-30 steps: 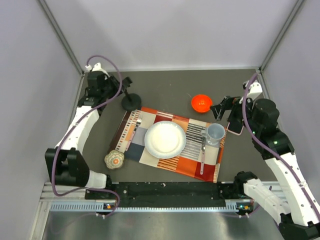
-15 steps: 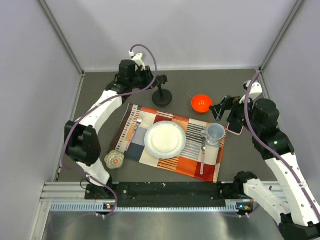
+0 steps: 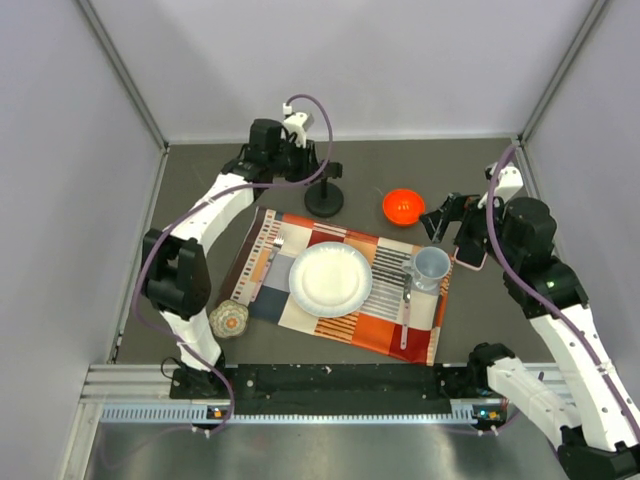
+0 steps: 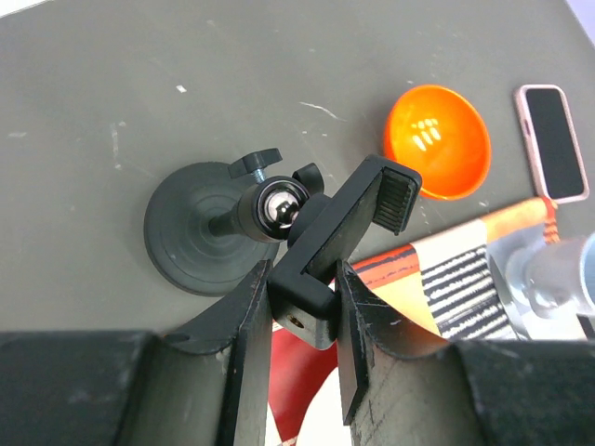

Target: Place the phone on the phone stand

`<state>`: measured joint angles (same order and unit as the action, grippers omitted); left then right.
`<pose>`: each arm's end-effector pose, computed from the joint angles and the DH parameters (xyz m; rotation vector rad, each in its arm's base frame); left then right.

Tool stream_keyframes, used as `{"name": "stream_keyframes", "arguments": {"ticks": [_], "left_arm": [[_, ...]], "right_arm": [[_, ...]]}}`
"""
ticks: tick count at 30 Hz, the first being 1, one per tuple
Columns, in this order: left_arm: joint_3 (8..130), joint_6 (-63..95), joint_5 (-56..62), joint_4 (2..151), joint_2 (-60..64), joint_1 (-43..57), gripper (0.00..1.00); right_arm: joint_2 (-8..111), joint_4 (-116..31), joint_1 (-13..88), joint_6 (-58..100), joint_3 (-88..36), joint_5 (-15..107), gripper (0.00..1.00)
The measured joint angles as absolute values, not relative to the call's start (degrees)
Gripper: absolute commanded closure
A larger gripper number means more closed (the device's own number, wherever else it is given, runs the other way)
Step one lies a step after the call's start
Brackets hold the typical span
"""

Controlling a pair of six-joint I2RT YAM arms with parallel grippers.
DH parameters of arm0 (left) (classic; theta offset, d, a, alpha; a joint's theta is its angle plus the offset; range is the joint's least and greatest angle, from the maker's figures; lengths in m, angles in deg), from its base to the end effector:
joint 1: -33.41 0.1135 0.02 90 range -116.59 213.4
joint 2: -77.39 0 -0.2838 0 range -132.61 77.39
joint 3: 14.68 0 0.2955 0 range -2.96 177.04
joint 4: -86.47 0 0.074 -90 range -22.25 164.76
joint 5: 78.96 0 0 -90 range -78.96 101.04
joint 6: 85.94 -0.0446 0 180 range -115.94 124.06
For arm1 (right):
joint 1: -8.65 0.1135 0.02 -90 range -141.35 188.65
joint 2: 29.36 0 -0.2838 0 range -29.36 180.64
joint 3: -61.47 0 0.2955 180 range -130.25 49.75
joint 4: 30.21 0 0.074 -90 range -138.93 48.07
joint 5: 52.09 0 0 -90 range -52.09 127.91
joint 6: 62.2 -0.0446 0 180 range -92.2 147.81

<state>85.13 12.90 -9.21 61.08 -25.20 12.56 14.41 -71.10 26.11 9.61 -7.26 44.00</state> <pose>0.4423 -0.1850 0.3215 0.4405 2.0532 -0.6808 0.1863 0.0636 0.4020 -0.0635 1.8797 0.5292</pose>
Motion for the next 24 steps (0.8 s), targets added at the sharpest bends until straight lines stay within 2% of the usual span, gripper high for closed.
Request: {"name": "stream_keyframes", "arguments": {"ticks": [8,17,24], "left_arm": [[98.4,8.4,-25.9,51.0,-34.5,17.1,1.0],[109.5,-7.3,-32.1,36.9,-40.6,18.7,1.0],[113.6,-14.6,-33.6,32.4,-42.9,18.6,1.0]], "right_arm": [[15.2,-71.5,26.1,9.6,-7.3,44.0,0.01],[16.2,-71.7,26.1,9.6,-7.4,44.2,0.01],[16.2,-73.1,26.1,9.7,-7.7,44.3,0.01]]}}
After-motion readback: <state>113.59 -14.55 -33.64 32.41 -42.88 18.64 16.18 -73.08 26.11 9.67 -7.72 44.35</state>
